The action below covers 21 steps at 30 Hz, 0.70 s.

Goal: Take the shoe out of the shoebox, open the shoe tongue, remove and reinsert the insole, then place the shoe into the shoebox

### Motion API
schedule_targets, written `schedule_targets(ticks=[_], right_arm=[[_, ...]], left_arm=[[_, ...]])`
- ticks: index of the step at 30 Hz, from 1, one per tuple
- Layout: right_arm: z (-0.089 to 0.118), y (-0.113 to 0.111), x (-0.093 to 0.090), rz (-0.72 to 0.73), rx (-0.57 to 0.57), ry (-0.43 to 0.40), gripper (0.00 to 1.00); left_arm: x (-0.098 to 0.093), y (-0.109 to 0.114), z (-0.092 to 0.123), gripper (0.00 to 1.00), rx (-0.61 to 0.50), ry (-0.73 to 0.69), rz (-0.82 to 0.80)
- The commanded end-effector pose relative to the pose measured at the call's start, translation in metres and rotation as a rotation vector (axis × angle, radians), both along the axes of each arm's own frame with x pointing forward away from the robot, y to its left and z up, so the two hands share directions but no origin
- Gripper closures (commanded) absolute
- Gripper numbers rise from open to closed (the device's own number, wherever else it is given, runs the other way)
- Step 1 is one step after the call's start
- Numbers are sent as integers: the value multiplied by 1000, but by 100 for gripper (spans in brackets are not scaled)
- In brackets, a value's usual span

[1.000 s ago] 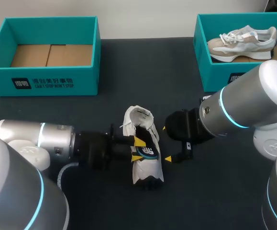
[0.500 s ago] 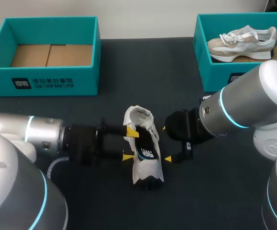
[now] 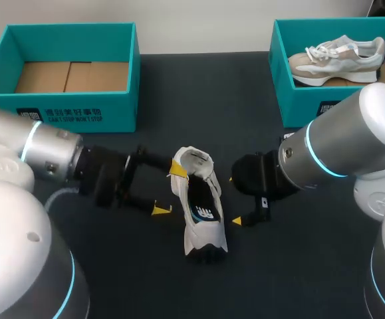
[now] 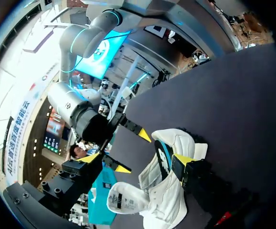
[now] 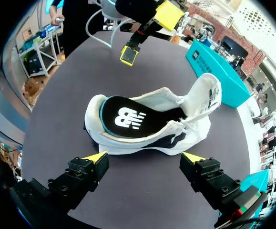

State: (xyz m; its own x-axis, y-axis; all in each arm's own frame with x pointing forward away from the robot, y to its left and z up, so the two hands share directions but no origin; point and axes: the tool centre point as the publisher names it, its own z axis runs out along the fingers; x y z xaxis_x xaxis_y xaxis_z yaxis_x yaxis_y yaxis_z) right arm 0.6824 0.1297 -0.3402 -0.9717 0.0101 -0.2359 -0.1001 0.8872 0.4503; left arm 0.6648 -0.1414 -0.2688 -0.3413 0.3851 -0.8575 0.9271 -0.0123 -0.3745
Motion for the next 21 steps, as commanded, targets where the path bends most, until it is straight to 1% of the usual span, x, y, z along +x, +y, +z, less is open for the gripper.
schedule_targets(ticks=[1, 4, 12, 18, 21], right_arm=[[19, -21, -5, -11, -28, 9, 0], [26, -30, -6, -17, -41, 16, 0], [52, -54, -5, -13, -70, 34, 0], [93, -74, -4, -4, -72, 35, 0], [116, -79, -2, 23, -77, 30, 0]], left_arm=[[19, 2, 10, 0, 187, 4, -148], [23, 2, 11, 0, 285, 17, -209], [23, 2, 11, 0, 285, 17, -209], [23, 2, 11, 0, 285, 17, -209], [23, 2, 11, 0, 285, 17, -209]])
